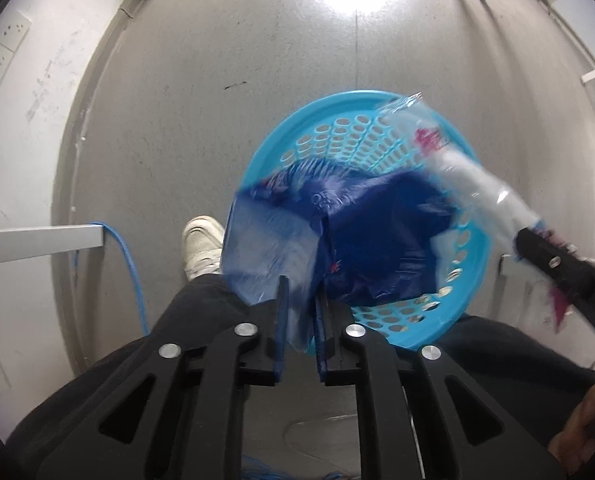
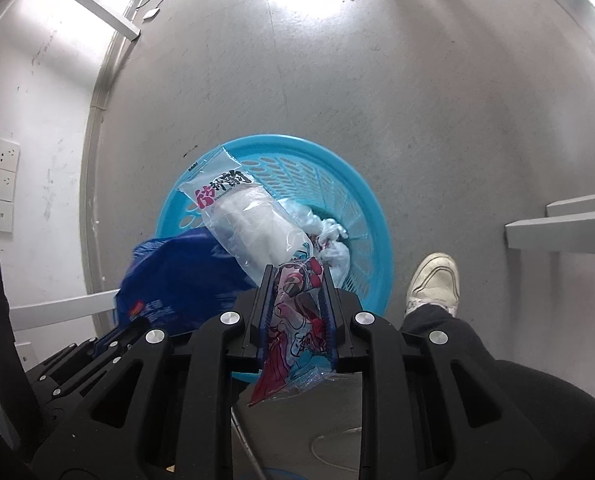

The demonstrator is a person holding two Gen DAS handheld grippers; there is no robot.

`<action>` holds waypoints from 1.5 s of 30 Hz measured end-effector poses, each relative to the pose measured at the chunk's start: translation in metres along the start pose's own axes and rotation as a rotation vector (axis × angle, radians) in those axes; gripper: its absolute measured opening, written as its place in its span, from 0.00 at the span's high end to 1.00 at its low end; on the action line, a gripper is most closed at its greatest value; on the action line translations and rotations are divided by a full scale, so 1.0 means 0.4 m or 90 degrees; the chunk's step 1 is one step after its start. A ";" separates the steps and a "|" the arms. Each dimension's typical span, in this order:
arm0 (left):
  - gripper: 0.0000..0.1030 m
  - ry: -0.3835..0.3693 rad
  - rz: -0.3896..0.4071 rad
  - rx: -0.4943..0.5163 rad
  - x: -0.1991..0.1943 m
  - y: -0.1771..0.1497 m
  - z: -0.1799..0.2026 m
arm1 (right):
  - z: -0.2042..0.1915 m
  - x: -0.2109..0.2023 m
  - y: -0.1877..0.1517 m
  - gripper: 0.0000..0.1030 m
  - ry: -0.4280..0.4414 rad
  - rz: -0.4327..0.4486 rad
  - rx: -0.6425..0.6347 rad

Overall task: Collect trash
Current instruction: 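Open both tools to drop the packets into the wastebasket, then raise both tools back over the table toward the red wrapper and HP box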

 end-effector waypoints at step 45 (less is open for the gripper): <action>0.52 -0.075 0.277 0.006 -0.430 -0.401 -0.007 | -0.009 -0.516 -0.399 0.34 0.040 0.185 -0.213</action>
Point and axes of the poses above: each gripper's, at about its wrist camera, not at the fingertips, and x roughly the way its jaws point, z to its right, y to its top, the point moved 3 cm from there along x, roughly the way its jaws point, and after that the axes turned 3 degrees about -y, right-handed, at the moved point
